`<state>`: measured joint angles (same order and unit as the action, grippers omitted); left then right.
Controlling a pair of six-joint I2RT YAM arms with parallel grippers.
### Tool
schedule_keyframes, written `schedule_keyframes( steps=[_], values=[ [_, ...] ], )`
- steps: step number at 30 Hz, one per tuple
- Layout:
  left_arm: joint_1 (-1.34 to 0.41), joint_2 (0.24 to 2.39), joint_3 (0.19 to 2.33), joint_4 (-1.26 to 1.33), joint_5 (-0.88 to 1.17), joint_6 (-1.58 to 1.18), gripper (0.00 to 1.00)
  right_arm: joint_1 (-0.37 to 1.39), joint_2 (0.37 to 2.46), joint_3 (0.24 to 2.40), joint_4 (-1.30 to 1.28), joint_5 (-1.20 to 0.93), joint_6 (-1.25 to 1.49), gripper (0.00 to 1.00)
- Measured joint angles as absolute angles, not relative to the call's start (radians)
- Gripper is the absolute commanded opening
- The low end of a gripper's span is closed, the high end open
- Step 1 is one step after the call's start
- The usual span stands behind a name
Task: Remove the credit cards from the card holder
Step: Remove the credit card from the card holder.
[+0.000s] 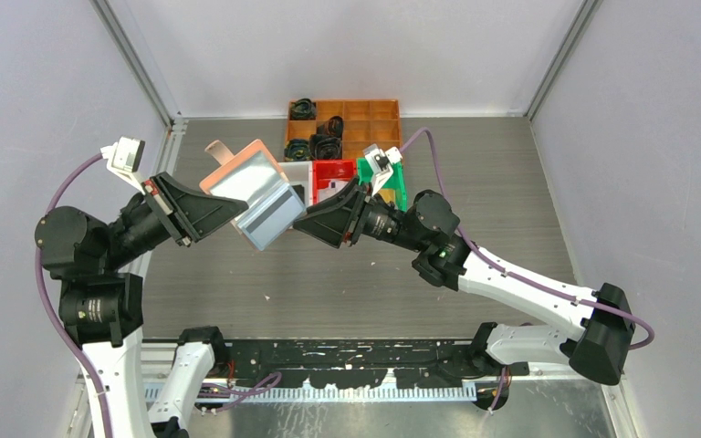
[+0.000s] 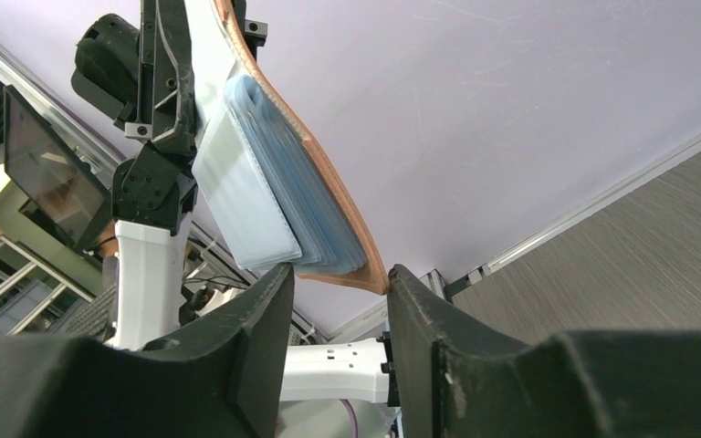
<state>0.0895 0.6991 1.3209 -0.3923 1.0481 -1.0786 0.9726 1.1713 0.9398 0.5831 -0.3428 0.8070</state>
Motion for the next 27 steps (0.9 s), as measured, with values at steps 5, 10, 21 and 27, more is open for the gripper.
schedule_keyframes(
  steps=[5, 10, 21, 27],
  values=[
    [0.089, 0.699, 1.322, -0.392, 1.048, -1.093, 0.00, 0.973, 1.171, 0.940, 0.583, -0.324, 0.800, 0.42],
    [0.089, 0.699, 1.322, -0.387, 1.048, -1.093, 0.00, 0.972, 1.172, 0.942, 0.583, -0.314, 0.799, 0.49],
    [0.089, 0.698, 1.322, -0.388, 1.060, -1.065, 0.00, 0.972, 1.200, 1.000, 0.638, -0.335, 0.835, 0.71],
    [0.089, 0.695, 1.319, -0.408, 1.067, -1.023, 0.00, 0.972, 1.211, 1.043, 0.652, -0.387, 0.844, 0.79]
  ],
)
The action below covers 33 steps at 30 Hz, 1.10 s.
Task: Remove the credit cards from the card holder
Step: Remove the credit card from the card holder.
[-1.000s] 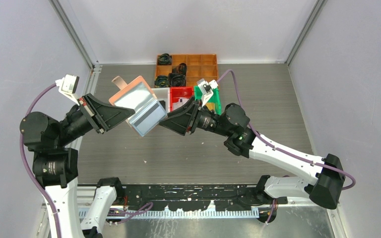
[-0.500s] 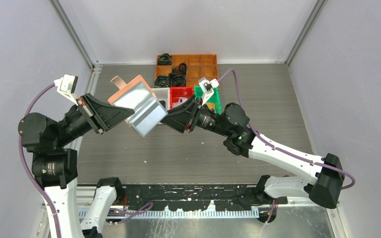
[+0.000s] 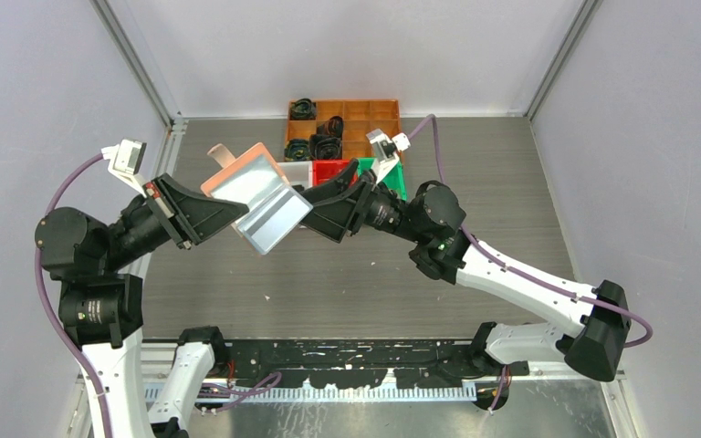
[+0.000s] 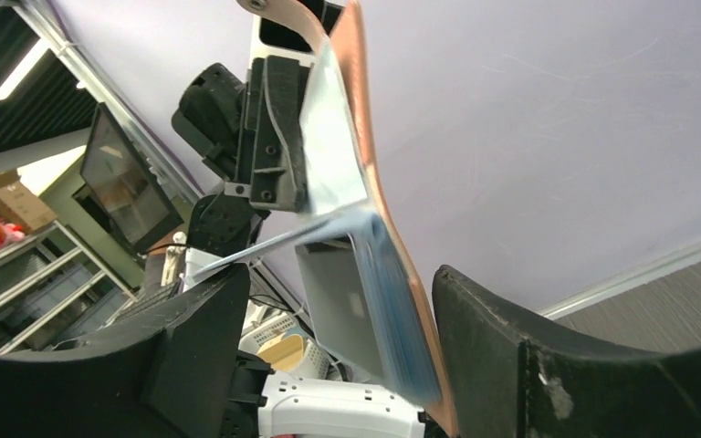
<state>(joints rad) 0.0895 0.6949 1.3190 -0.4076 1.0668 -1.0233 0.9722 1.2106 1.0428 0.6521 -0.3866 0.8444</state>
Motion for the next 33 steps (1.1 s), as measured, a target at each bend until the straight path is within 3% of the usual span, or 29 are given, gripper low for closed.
schedule_keyframes(
  steps=[4, 6, 15, 20, 22, 30, 33],
  values=[
    [0.089, 0.691, 1.311, -0.427, 1.075, -0.992, 0.00, 0.972, 1.257, 1.098, 0.658, -0.434, 0.845, 0.79],
    [0.089, 0.691, 1.306, -0.433, 1.086, -0.984, 0.00, 0.973, 1.279, 1.119, 0.658, -0.448, 0.845, 0.74],
    [0.089, 0.685, 1.301, -0.444, 1.127, -0.960, 0.01, 0.971, 1.343, 1.158, 0.683, -0.502, 0.902, 0.29],
    [0.089, 0.685, 1.302, -0.456, 1.114, -0.939, 0.19, 0.971, 1.341, 1.154, 0.722, -0.513, 0.948, 0.12],
    [0.089, 0.682, 1.307, -0.488, 1.087, -0.908, 0.29, 0.971, 1.340, 1.141, 0.733, -0.510, 0.958, 0.08],
    [0.089, 0.675, 1.379, -0.646, 0.896, -0.764, 0.25, 0.971, 1.332, 1.099, 0.718, -0.484, 0.999, 0.01],
    [0.089, 0.696, 1.459, -0.686, 0.876, -0.727, 0.31, 0.964, 1.300, 1.060, 0.694, -0.472, 1.001, 0.01]
  ],
)
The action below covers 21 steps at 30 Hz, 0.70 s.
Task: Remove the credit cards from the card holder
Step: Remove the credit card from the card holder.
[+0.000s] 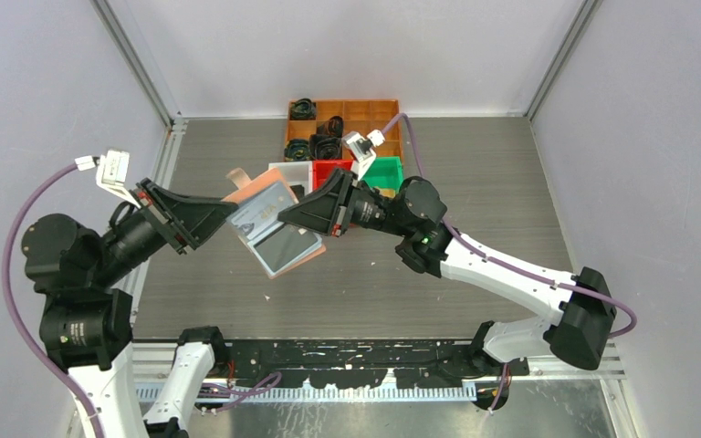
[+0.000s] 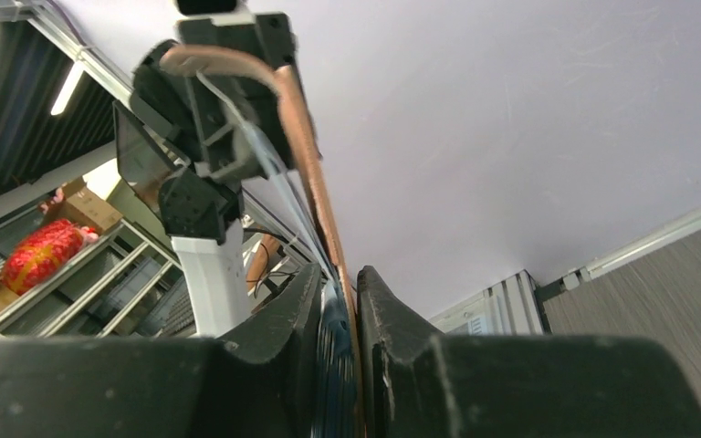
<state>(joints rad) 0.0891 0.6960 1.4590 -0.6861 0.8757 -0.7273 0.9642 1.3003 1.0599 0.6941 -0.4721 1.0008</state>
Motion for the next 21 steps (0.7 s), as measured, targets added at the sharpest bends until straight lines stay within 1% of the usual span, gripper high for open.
schedule_keyframes(
  steps=[2, 4, 6, 7, 10, 12, 16, 17, 18, 21],
  values=[
    [0.089, 0.718, 1.510, -0.686, 0.892, -0.715, 0.40, 0.960, 1.281, 1.048, 0.669, -0.472, 0.999, 0.01],
    [0.089, 0.730, 1.523, -0.680, 0.922, -0.701, 0.58, 0.959, 1.269, 1.048, 0.648, -0.474, 0.997, 0.01],
    [0.089, 0.733, 1.500, -0.671, 0.975, -0.701, 0.83, 0.958, 1.262, 1.048, 0.635, -0.480, 0.993, 0.01],
    [0.089, 0.733, 1.473, -0.663, 1.012, -0.705, 0.88, 0.958, 1.261, 1.048, 0.625, -0.486, 0.990, 0.01],
    [0.089, 0.738, 1.391, -0.665, 1.097, -0.700, 0.89, 0.957, 1.262, 1.056, 0.583, -0.513, 0.979, 0.01],
    [0.089, 0.756, 1.358, -0.698, 1.135, -0.672, 0.82, 0.956, 1.266, 1.073, 0.542, -0.537, 0.971, 0.01],
    [0.089, 0.772, 1.343, -0.732, 1.177, -0.626, 0.66, 0.955, 1.285, 1.142, 0.467, -0.582, 0.943, 0.01],
    [0.089, 0.772, 1.341, -0.732, 1.183, -0.618, 0.64, 0.955, 1.290, 1.159, 0.448, -0.593, 0.936, 0.01],
    [0.089, 0.769, 1.339, -0.732, 1.189, -0.612, 0.63, 0.955, 1.295, 1.177, 0.429, -0.605, 0.926, 0.01],
    [0.089, 0.759, 1.333, -0.732, 1.202, -0.594, 0.65, 0.955, 1.314, 1.223, 0.372, -0.638, 0.903, 0.01]
  ],
)
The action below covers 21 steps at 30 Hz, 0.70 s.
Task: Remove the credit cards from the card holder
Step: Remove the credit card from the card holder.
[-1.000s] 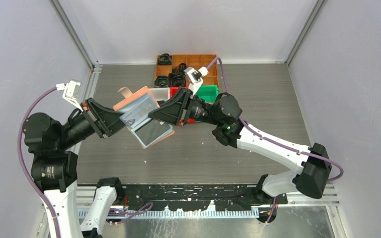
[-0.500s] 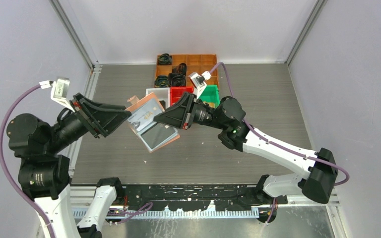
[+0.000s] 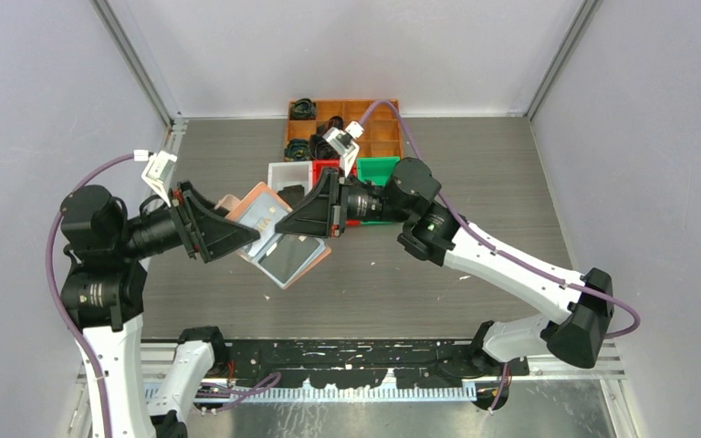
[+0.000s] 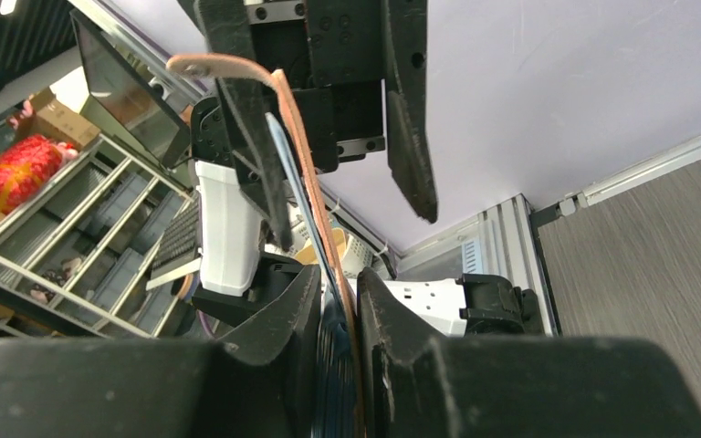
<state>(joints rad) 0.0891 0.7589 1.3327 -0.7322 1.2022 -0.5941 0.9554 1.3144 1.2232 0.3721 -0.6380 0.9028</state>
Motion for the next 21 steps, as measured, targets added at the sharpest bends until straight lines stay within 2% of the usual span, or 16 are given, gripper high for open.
schedule_keyframes(
  steps=[5, 17, 18, 21],
  values=[
    [0.089, 0.715, 1.290, -0.721, 1.234, -0.598, 0.58, 0.955, 1.363, 1.293, 0.286, -0.694, 0.875, 0.01],
    [0.089, 0.703, 1.254, -0.738, 1.140, -0.540, 0.22, 0.952, 1.441, 1.392, 0.116, -0.773, 0.814, 0.01],
    [0.089, 0.697, 1.247, -0.738, 1.131, -0.538, 0.18, 0.952, 1.441, 1.392, 0.110, -0.773, 0.810, 0.03],
    [0.088, 0.678, 1.232, -0.739, 1.109, -0.535, 0.08, 0.952, 1.441, 1.390, 0.094, -0.772, 0.803, 0.24]
  ],
)
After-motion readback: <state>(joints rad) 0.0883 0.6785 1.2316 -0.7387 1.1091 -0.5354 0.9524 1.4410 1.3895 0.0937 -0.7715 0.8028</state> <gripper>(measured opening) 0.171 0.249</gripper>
